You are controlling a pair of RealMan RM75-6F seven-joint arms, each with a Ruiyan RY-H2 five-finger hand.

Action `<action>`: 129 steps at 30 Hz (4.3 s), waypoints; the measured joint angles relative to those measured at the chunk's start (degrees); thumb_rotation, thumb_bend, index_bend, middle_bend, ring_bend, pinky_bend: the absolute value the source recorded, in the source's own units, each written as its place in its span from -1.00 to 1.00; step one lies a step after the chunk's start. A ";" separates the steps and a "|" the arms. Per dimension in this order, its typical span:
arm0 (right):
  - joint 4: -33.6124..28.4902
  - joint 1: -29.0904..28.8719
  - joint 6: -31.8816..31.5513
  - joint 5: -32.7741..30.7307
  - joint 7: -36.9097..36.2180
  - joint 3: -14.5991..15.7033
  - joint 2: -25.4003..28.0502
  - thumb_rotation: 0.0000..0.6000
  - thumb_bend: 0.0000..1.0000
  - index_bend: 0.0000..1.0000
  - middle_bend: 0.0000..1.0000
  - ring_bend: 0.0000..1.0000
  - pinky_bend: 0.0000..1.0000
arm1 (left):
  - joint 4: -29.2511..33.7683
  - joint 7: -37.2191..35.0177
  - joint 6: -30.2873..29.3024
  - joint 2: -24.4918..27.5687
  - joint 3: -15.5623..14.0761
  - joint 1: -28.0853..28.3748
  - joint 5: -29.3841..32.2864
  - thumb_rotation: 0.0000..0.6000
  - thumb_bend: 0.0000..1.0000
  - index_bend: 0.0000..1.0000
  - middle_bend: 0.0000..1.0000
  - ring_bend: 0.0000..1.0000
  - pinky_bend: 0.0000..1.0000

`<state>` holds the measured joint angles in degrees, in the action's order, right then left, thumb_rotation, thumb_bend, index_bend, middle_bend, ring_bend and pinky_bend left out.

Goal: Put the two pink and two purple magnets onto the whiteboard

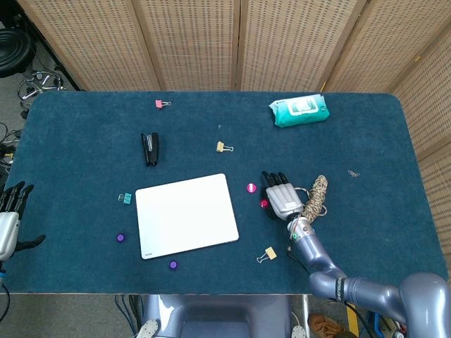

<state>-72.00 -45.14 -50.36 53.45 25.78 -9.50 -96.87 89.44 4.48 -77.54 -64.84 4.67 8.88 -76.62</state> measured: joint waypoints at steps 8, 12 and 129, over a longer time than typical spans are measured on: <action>0.83 0.27 -0.35 0.81 -1.07 -0.17 -0.73 1.00 -0.15 0.06 -1.00 -1.00 -1.00 | -0.40 -0.07 0.15 -0.19 -0.07 0.05 0.02 1.00 -1.00 -1.00 -1.00 -1.00 -1.00; 0.99 0.40 -0.39 1.02 -1.31 -0.24 -0.81 1.00 -0.14 0.06 -1.00 -1.00 -1.00 | -0.42 -0.03 0.17 -0.21 -0.06 0.05 0.10 1.00 -1.00 -1.00 -1.00 -1.00 -1.00; 15.23 -5.92 3.45 2.17 -6.23 -4.19 -9.88 1.00 -0.08 -0.36 -1.00 -1.00 -1.00 | -0.82 -0.10 2.31 0.13 0.41 0.80 2.53 1.00 -1.00 -1.00 -1.00 -1.00 -1.00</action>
<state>-56.77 -51.06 -46.91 55.62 19.55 -13.69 -106.75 88.62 4.38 -75.24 -64.72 5.08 9.67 -74.08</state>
